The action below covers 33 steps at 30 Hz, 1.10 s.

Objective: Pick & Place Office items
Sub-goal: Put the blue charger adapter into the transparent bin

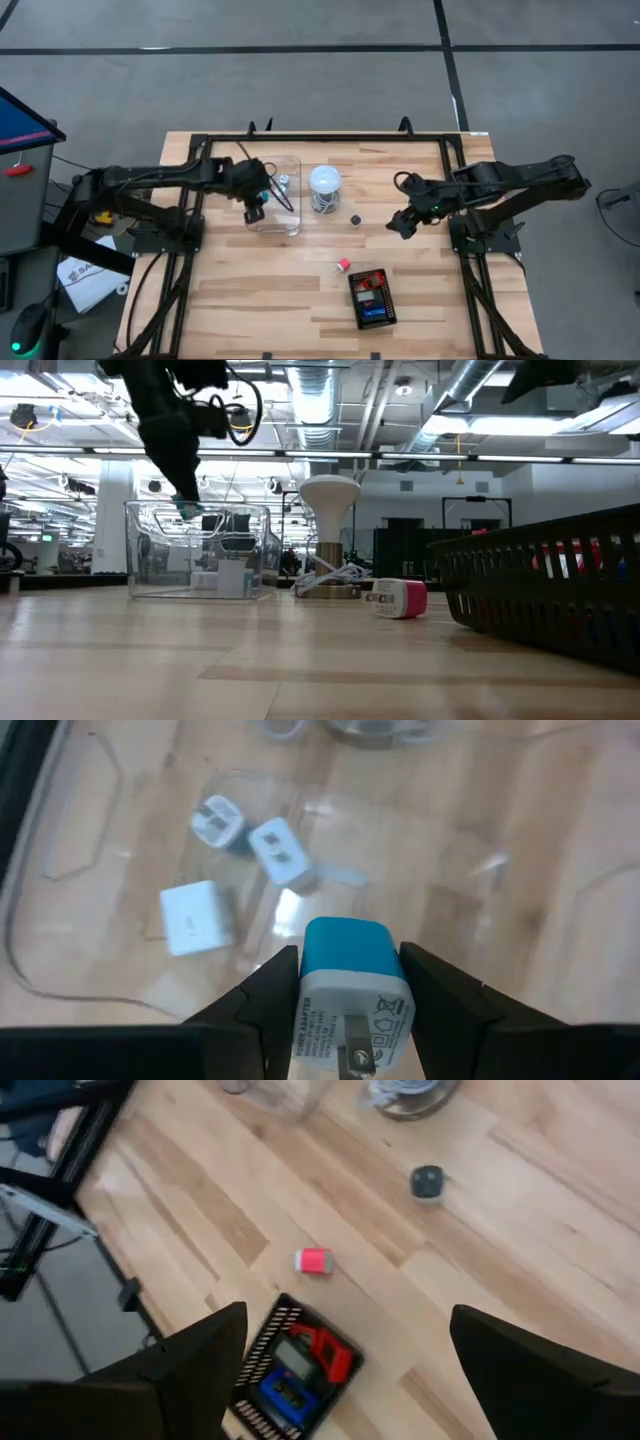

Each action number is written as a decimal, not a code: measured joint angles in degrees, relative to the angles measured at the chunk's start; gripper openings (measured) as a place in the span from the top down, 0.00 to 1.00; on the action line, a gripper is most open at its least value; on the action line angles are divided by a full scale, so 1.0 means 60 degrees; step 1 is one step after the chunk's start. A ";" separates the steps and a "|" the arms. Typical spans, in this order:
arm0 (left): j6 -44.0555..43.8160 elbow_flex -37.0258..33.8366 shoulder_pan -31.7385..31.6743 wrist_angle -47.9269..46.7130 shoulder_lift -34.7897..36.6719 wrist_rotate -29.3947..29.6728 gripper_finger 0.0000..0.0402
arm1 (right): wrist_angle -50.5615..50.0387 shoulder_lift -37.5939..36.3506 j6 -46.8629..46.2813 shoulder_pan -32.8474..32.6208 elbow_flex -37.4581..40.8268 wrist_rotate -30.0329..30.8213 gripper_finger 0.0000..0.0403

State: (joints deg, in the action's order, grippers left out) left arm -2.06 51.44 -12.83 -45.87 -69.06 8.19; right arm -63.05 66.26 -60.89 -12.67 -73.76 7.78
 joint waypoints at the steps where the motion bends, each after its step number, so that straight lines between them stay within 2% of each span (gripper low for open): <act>1: 0.0247 0.0002 -0.0170 0.0046 -0.0131 -0.0021 0.64 | -0.0062 -0.0007 0.0058 -0.0067 0.0000 0.0135 0.16; 6: 0.1273 0.0005 -0.0875 0.0327 -0.0900 -0.0641 0.64 | 0.0445 0.0203 0.0845 -0.0260 0.0000 0.0157 0.16; 13: 0.1591 0.0004 -0.1159 0.0774 -0.1807 -0.0678 0.64 | 0.1324 0.1160 0.1959 -0.0259 0.0000 -0.0466 0.14; 21: 0.1815 -0.0007 -0.1528 0.0875 -0.1908 -0.0872 0.64 | 0.1565 0.2531 0.2769 0.0057 0.0000 -0.0795 0.16; 33: 0.2128 -0.0015 -0.2140 0.0936 -0.1937 -0.1173 0.64 | 0.1703 0.4294 0.3894 0.1383 0.0005 -0.1069 0.19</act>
State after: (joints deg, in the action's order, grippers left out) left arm 10.71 51.35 -25.67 -40.25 -80.68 1.15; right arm -52.83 92.02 -37.53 -4.38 -73.72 1.36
